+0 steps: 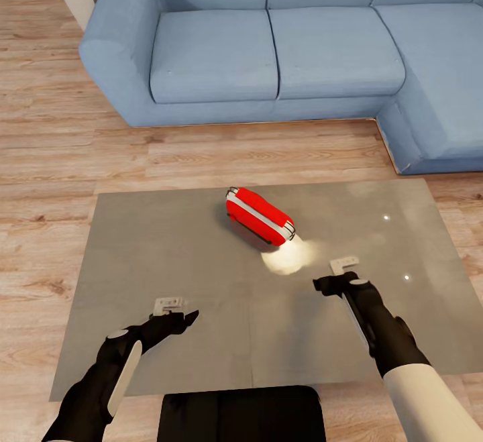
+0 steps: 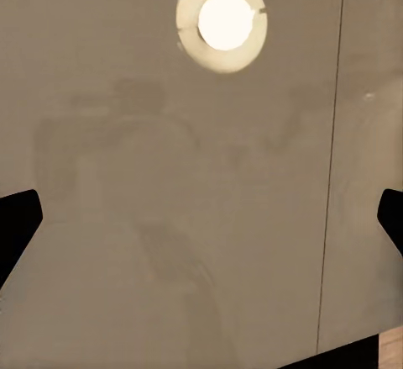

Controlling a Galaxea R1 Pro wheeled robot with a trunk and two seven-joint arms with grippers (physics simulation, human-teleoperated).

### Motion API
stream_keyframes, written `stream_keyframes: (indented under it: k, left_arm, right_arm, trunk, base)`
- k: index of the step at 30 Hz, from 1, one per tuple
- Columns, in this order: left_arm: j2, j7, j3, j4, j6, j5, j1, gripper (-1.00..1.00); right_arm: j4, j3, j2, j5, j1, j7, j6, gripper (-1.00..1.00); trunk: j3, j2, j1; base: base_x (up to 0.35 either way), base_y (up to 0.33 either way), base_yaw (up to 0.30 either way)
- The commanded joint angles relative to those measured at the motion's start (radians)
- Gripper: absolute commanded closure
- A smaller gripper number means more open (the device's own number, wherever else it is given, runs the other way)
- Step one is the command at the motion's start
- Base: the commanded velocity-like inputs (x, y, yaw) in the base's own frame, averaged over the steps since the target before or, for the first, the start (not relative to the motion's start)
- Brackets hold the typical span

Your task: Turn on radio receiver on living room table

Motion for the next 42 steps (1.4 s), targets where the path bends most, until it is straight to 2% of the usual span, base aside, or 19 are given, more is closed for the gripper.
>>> stream_keyframes:
  k: [1,6,7,8,12,13,15,19,24,25,33,37,42]
  left_arm:
    - [0.0,0.0,0.0,0.0,0.0,0.0,0.0,-1.0]
    - [0.0,0.0,0.0,0.0,-0.001,0.001,0.0,-1.0]
    - [0.0,-0.001,0.0,0.001,-0.001,0.001,0.0,-1.0]
    - [0.0,-0.001,0.0,0.001,-0.001,0.001,0.0,-1.0]
    - [0.0,-0.001,0.0,0.001,-0.003,0.001,0.0,-1.0]
    - [-0.001,-0.001,0.0,0.002,-0.002,0.002,0.0,-1.0]
    - [-0.002,-0.001,0.001,0.002,-0.002,0.002,0.0,-1.0]
    - [-0.006,-0.001,0.001,0.012,-0.002,0.004,-0.009,-1.0]
    - [-0.007,-0.001,0.001,0.047,-0.002,0.003,-0.028,-1.0]
    - [-0.009,-0.001,0.001,0.055,-0.002,0.001,-0.032,-1.0]
    - [-0.009,-0.001,0.0,0.057,-0.002,0.001,-0.032,-1.0]
    - [-0.009,-0.001,0.0,0.057,-0.003,0.001,-0.032,-1.0]
    - [-0.013,-0.001,0.0,0.057,-0.003,0.001,-0.032,-1.0]
  right_arm:
    - [-0.002,0.0,0.0,0.0,0.0,0.001,0.0,-1.0]
    - [-0.042,0.008,-0.001,0.003,-0.003,0.006,0.004,-1.0]
    - [-0.061,0.01,0.011,0.033,-0.065,0.008,0.061,-1.0]
    - [-0.066,0.01,0.022,0.044,-0.091,0.009,0.09,-1.0]
    - [-0.092,0.024,0.051,0.055,-0.151,0.011,0.167,-1.0]
    - [-0.101,0.073,0.063,0.056,-0.218,0.011,0.221,-1.0]
    - [-0.102,0.085,0.074,0.056,-0.243,0.011,0.246,-1.0]
    - [-0.103,0.097,0.122,0.059,-0.297,0.011,0.301,-1.0]
    - [-0.103,0.113,0.163,0.072,-0.35,0.011,0.354,-1.0]
    - [-0.103,0.12,0.186,0.086,-0.368,0.011,0.375,-1.0]
    - [-0.096,0.121,0.203,0.096,-0.409,0.011,0.39,-1.0]
    - [-0.083,0.124,0.221,0.096,-0.443,0.011,0.391,-1.0]
    - [0.002,0.133,0.232,0.096,-0.492,0.011,0.391,-1.0]
  trunk:
    - [0.0,0.0,0.0]
    - [0.0,0.0,0.0]
    - [0.0,0.0,0.0]
    - [0.0,0.0,0.0]
    - [0.0,0.0,0.0]
    - [0.0,0.0,0.0]
    - [0.0,0.0,0.0]
    - [0.0,0.0,0.0]
    - [0.0,0.0,0.0]
    - [0.0,0.0,0.0]
    - [0.0,0.0,0.0]
    - [0.0,0.0,0.0]
    - [0.0,0.0,0.0]
  base:
    - [0.0,0.0,0.0]
    - [0.0,0.0,0.0]
    - [0.0,0.0,0.0]
    - [0.0,0.0,0.0]
    - [0.0,0.0,0.0]
    - [0.0,0.0,0.0]
    - [0.0,0.0,0.0]
    - [0.0,0.0,0.0]
    - [0.0,0.0,0.0]
    - [0.0,0.0,0.0]
    - [0.0,0.0,0.0]
    - [0.0,0.0,0.0]
    - [0.0,0.0,0.0]
